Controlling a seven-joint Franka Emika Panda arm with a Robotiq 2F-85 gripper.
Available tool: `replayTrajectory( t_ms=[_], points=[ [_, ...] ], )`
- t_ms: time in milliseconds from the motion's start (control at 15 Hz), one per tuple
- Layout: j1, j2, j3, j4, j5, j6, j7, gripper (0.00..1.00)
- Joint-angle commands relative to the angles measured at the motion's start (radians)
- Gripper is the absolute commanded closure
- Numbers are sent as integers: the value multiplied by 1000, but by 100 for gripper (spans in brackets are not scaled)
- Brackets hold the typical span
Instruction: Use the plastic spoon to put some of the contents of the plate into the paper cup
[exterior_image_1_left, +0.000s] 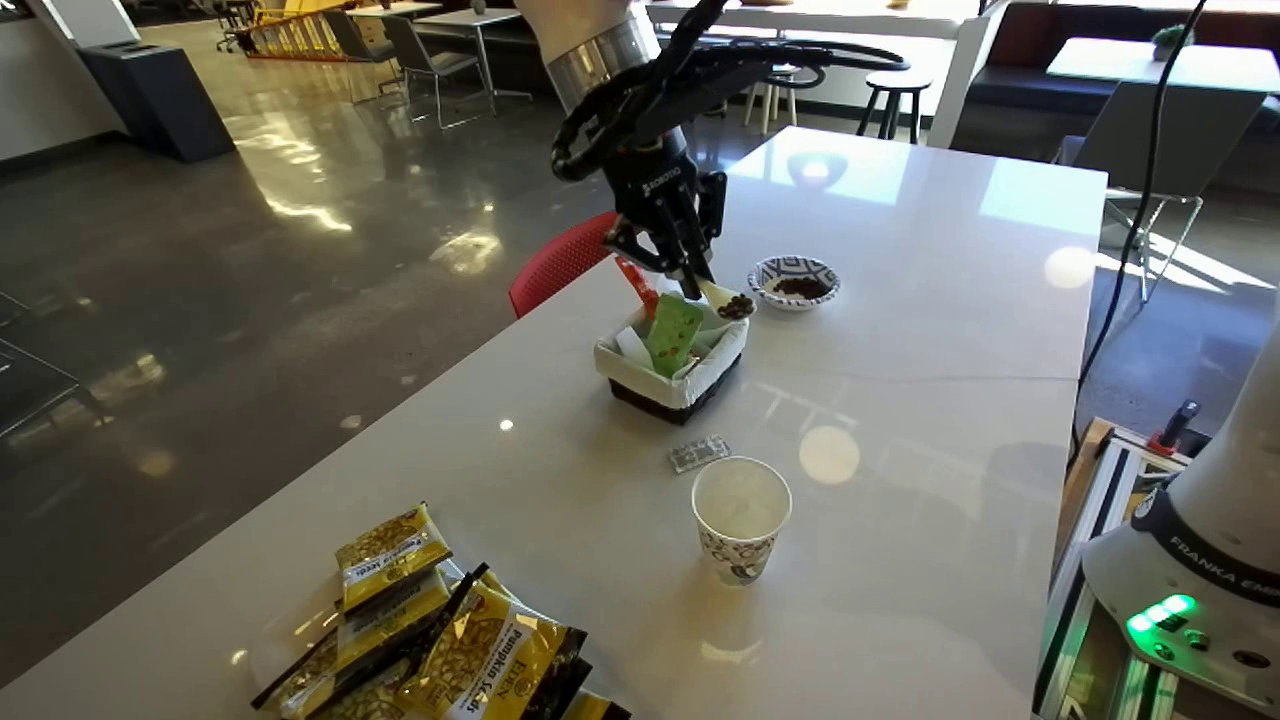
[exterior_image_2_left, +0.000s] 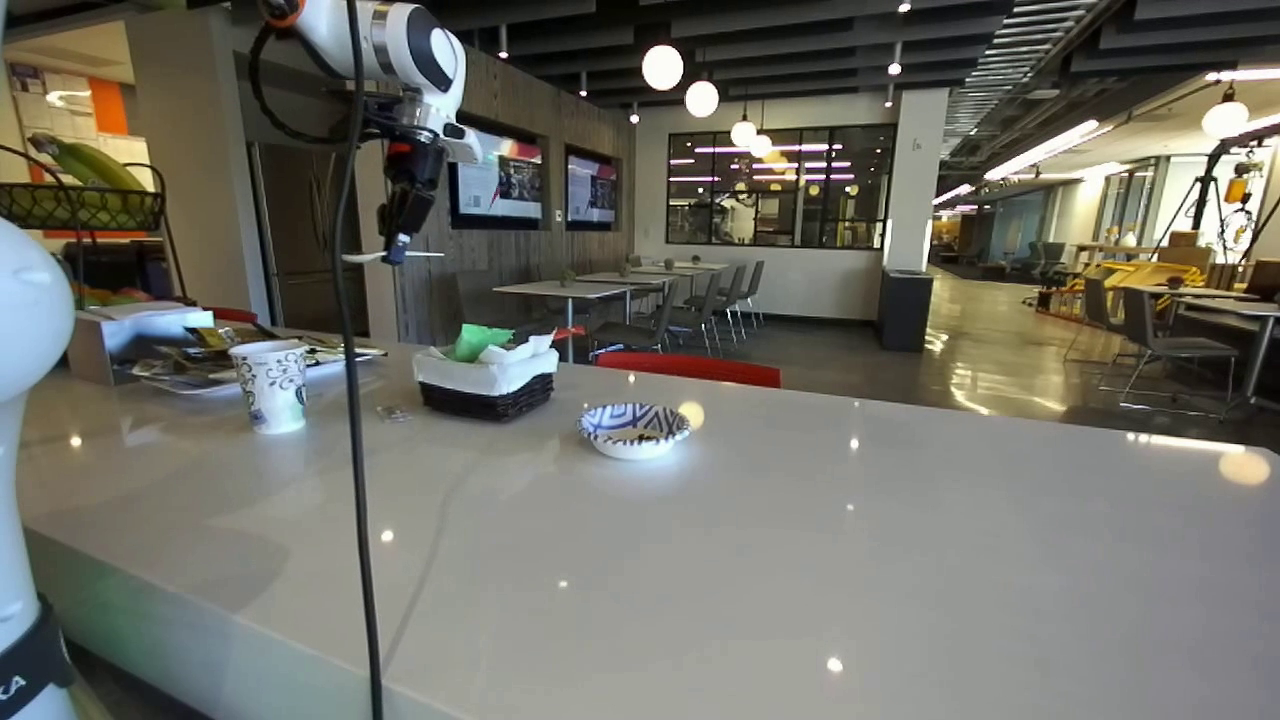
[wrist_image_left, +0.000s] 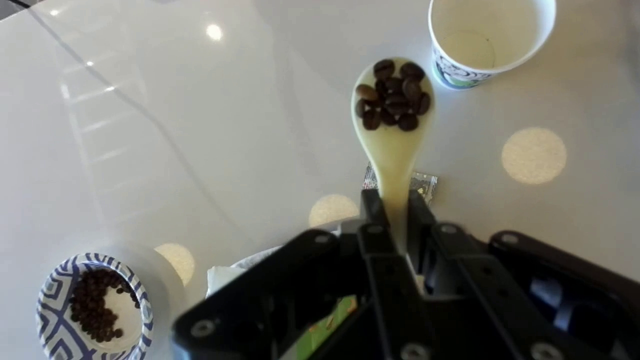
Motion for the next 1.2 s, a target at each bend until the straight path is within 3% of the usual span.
replayTrajectory(
  t_ms=[0,200,267,533,600,1133],
  points=[
    [25,-28,14,-60,-55,81,49,96],
    [30,-39,22,-103,-74,183,45,96],
    [21,-1,21,-33,-53,114,33,86],
    [23,-6,24,-56,-60,152,33,86],
    [15,1,19,-40,-65,139,17,96],
    [55,63,35,59,-153,82,-69,96]
  ],
)
